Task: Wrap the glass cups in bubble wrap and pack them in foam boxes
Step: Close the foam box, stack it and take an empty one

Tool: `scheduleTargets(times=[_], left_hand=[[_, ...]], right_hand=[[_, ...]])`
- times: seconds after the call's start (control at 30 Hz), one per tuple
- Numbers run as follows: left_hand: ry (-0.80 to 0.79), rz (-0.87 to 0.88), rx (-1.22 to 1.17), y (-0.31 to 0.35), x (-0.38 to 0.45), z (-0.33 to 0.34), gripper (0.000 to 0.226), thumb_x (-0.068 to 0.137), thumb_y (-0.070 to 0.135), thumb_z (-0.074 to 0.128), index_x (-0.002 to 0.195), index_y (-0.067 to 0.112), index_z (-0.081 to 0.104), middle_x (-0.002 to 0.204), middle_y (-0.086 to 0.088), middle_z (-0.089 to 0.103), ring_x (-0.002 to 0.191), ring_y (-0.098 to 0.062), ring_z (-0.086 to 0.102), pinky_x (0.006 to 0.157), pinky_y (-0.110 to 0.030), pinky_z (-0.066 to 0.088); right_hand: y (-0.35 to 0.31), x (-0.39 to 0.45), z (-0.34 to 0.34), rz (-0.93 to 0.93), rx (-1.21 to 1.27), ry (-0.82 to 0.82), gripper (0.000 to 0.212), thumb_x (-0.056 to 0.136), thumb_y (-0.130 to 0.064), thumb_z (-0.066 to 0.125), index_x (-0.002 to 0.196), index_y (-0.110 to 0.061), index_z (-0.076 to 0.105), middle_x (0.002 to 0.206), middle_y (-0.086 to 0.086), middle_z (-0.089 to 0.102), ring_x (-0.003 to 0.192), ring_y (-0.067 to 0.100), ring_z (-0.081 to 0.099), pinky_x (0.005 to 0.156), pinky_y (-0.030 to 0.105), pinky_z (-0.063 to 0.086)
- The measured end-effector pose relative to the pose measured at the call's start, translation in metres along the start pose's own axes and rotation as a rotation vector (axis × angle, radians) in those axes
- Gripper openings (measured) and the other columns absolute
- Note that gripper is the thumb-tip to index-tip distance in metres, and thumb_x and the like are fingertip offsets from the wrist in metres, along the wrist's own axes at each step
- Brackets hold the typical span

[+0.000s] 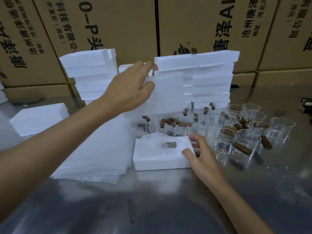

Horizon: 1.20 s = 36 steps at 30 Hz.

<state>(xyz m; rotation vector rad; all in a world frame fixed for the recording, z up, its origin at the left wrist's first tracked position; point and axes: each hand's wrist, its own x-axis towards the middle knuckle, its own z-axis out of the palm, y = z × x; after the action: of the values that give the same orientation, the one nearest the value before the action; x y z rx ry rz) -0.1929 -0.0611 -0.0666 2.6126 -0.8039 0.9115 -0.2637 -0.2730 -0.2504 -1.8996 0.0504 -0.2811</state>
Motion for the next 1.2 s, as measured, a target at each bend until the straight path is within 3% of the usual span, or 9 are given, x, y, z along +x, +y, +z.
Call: scheduleTargets(times=[0.13, 0.23, 0.43, 0.63, 0.83, 0.93, 1.0, 1.07, 1.2], left_hand=[[-0.363, -0.228, -0.396, 0.015, -0.012, 0.027, 0.024, 0.097, 0.031, 0.040, 0.109, 0.036, 0.061, 0.088, 0.019, 0.060, 0.084, -0.011, 0.058, 0.074, -0.023, 0.043], [-0.536, -0.265, -0.439, 0.019, -0.027, 0.058, 0.034, 0.098, 0.034, 0.035, 0.107, 0.023, 0.066, 0.098, 0.004, 0.067, 0.097, -0.021, 0.061, 0.091, -0.031, 0.046], [-0.528, -0.050, -0.240, 0.019, -0.037, 0.083, 0.037, 0.104, 0.028, 0.028, 0.117, 0.021, 0.062, 0.098, 0.003, 0.066, 0.092, -0.019, 0.058, 0.088, -0.036, 0.045], [-0.580, 0.025, -0.276, 0.010, -0.043, 0.091, 0.042, 0.103, 0.024, 0.028, 0.132, 0.034, 0.057, 0.117, 0.009, 0.067, 0.098, -0.013, 0.060, 0.089, -0.031, 0.046], [-0.557, 0.125, -0.097, 0.017, -0.039, 0.093, 0.048, 0.091, 0.039, 0.021, 0.108, 0.026, 0.064, 0.062, 0.004, 0.054, 0.061, -0.007, 0.051, 0.064, -0.038, 0.049], [-0.561, 0.126, -0.106, 0.016, -0.038, 0.093, 0.045, 0.090, 0.038, 0.022, 0.106, 0.029, 0.064, 0.065, 0.002, 0.056, 0.058, -0.009, 0.051, 0.066, -0.040, 0.049], [-0.575, 0.119, -0.131, 0.017, -0.039, 0.092, 0.044, 0.090, 0.036, 0.024, 0.107, 0.032, 0.065, 0.069, 0.003, 0.059, 0.060, -0.009, 0.052, 0.067, -0.039, 0.049], [-0.600, 0.076, -0.161, 0.018, -0.041, 0.090, 0.046, 0.090, 0.039, 0.024, 0.114, 0.036, 0.064, 0.078, 0.007, 0.064, 0.067, -0.008, 0.055, 0.072, -0.036, 0.050], [-0.691, -0.110, -0.223, 0.015, -0.048, 0.085, 0.056, 0.087, 0.051, 0.024, 0.133, 0.041, 0.054, 0.118, 0.007, 0.066, 0.105, -0.018, 0.058, 0.098, -0.039, 0.045]], right_hand=[[-0.002, -0.005, -0.003, 0.002, 0.033, 0.013, 0.030, 0.089, -0.016, 0.062, 0.112, -0.034, 0.058, 0.104, -0.022, 0.065, 0.094, -0.007, 0.061, 0.073, 0.008, 0.045], [-0.002, -0.009, -0.007, 0.033, 0.048, 0.080, 0.017, 0.087, -0.015, 0.064, 0.098, -0.028, 0.061, 0.086, -0.015, 0.069, 0.079, -0.006, 0.062, 0.060, 0.004, 0.043], [0.002, -0.017, -0.013, 0.027, 0.181, 0.111, 0.029, 0.086, -0.006, 0.065, 0.103, -0.029, 0.063, 0.085, -0.009, 0.070, 0.071, -0.001, 0.063, 0.061, 0.005, 0.045], [0.001, -0.020, -0.014, -0.006, 0.223, 0.078, 0.045, 0.088, 0.003, 0.060, 0.125, -0.023, 0.059, 0.115, -0.007, 0.067, 0.087, -0.006, 0.063, 0.073, 0.009, 0.049], [-0.003, -0.026, -0.022, -0.095, 0.316, -0.078, 0.071, 0.077, -0.019, 0.061, 0.142, -0.043, 0.044, 0.130, -0.034, 0.053, 0.106, -0.021, 0.053, 0.075, 0.003, 0.045], [-0.002, -0.028, -0.018, -0.149, 0.197, -0.102, 0.074, 0.085, -0.015, 0.077, 0.140, -0.048, 0.040, 0.119, -0.054, 0.045, 0.109, -0.029, 0.044, 0.080, -0.003, 0.039], [0.000, -0.029, -0.016, -0.167, 0.098, -0.097, 0.074, 0.081, -0.025, 0.081, 0.138, -0.052, 0.041, 0.128, -0.050, 0.041, 0.120, -0.024, 0.040, 0.091, 0.002, 0.038], [0.001, -0.028, -0.017, -0.160, 0.070, -0.108, 0.077, 0.077, -0.032, 0.084, 0.135, -0.057, 0.039, 0.125, -0.050, 0.042, 0.118, -0.022, 0.042, 0.087, 0.000, 0.039], [0.003, -0.022, -0.022, -0.154, 0.036, -0.164, 0.089, 0.069, -0.031, 0.090, 0.133, -0.060, 0.036, 0.114, -0.054, 0.042, 0.107, -0.025, 0.046, 0.075, -0.002, 0.040]])
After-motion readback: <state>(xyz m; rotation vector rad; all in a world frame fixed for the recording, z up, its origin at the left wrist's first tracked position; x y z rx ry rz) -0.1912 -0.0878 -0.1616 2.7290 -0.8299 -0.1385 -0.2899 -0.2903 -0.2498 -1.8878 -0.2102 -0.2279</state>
